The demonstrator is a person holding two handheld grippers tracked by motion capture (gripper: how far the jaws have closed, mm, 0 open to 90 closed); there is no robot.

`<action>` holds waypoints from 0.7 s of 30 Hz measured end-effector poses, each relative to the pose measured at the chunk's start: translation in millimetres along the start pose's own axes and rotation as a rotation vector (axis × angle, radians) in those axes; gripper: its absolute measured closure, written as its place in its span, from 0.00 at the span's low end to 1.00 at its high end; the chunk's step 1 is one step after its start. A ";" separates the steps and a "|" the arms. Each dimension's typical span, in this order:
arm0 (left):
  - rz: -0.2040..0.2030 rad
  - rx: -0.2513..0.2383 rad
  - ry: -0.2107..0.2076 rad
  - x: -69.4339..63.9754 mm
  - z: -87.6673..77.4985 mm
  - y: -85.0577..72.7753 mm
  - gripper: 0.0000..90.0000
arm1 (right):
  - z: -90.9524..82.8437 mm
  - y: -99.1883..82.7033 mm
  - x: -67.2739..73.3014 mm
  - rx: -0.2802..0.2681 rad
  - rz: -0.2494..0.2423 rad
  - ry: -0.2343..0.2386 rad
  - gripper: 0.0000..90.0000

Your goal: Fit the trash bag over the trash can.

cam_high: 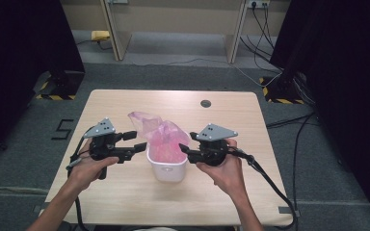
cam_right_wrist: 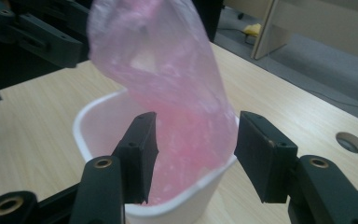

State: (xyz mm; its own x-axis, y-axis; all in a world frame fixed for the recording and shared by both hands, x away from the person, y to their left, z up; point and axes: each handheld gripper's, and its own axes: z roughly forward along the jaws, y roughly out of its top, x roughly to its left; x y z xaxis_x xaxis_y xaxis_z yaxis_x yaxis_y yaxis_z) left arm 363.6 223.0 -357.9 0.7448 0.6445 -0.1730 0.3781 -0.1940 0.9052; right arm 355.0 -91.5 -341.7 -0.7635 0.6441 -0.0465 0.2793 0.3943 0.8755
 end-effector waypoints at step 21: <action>0.020 -0.045 0.006 12.5 35.6 15.2 0.70 | 30.5 12.8 3.1 -0.057 -0.089 0.049 0.90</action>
State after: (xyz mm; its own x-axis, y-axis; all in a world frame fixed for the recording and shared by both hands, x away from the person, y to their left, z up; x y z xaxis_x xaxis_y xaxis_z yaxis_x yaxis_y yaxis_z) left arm 398.2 201.8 -360.1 0.7482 0.6456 -0.1528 0.3382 -0.1731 0.9250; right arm 374.0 -64.5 -345.3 -0.8118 0.5748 -0.1027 0.1768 0.4097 0.8949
